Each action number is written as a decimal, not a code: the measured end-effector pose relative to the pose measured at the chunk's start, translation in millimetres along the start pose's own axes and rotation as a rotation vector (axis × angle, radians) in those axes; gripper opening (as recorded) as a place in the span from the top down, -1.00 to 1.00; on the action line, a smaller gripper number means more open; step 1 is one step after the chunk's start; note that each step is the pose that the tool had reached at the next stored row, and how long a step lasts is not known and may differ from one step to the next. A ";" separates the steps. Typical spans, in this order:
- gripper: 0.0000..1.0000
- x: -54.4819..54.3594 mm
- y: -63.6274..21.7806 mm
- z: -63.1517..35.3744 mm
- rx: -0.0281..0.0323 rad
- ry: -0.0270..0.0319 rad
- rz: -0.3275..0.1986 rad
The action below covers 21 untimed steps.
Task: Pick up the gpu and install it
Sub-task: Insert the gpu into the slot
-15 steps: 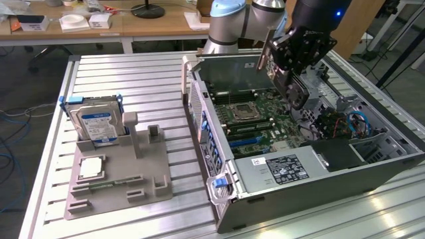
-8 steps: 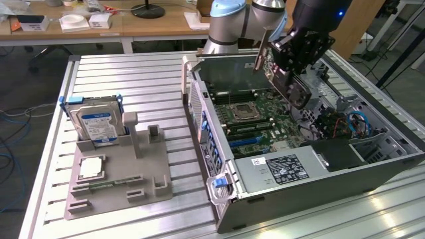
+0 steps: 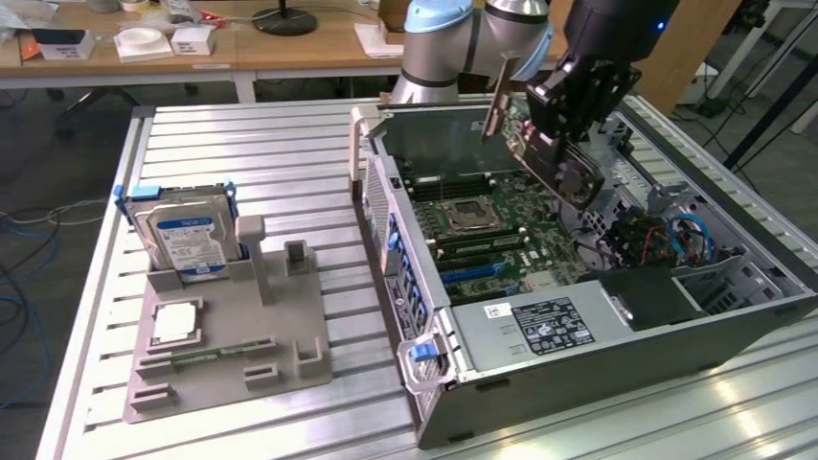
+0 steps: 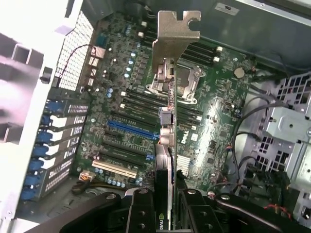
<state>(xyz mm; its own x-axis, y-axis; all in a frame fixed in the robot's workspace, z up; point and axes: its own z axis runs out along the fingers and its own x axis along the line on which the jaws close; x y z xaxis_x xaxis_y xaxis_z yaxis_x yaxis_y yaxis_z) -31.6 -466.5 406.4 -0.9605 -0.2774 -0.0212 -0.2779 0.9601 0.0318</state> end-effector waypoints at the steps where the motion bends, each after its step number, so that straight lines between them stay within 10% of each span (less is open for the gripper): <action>1: 0.47 -0.3 -0.1 0.0 -0.0002 0.0003 -0.010; 21: 0.47 -4.9 5.3 0.6 -0.0029 0.0046 -0.143</action>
<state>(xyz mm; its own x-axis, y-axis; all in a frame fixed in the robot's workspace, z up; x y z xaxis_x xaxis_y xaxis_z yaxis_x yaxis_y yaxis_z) -28.4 -460.0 406.1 -0.9111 -0.4117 -0.0212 -0.4122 0.9105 0.0317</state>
